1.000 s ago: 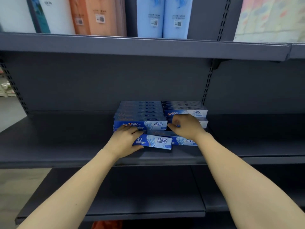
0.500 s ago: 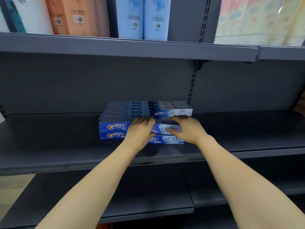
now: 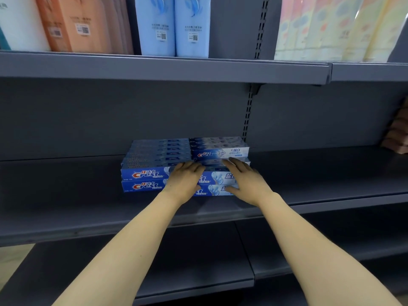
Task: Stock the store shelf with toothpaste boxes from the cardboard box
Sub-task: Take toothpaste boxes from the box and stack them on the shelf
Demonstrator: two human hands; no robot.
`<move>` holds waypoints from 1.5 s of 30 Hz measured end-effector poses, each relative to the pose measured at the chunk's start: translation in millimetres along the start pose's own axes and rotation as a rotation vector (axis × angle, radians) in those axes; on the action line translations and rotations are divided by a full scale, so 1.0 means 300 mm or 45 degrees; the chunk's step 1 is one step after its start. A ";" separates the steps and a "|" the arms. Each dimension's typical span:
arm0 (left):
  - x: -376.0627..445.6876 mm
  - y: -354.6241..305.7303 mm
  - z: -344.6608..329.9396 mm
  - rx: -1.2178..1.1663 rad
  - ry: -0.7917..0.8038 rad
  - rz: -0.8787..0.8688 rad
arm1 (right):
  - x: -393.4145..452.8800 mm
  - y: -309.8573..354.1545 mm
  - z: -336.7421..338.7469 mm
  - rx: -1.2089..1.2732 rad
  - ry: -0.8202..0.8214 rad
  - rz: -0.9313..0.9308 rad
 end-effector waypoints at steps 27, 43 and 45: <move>-0.100 0.104 -0.033 -0.012 -0.240 0.053 | 0.071 0.125 -0.080 0.191 -0.179 0.176; -0.208 0.266 -0.021 -0.032 -0.366 0.083 | 0.117 0.316 -0.162 0.100 -0.367 0.108; -0.205 0.269 -0.024 -0.034 -0.365 0.088 | 0.114 0.321 -0.160 -0.027 -0.409 0.035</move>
Point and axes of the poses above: each hand's wrist, its own x-axis towards the middle knuckle, its own z-axis out of the back of the hand, y = z × x, the point moved 4 cm from there along x, towards the middle knuckle, and after that the axes turned 3 degrees about z, right-handed, at the moved point
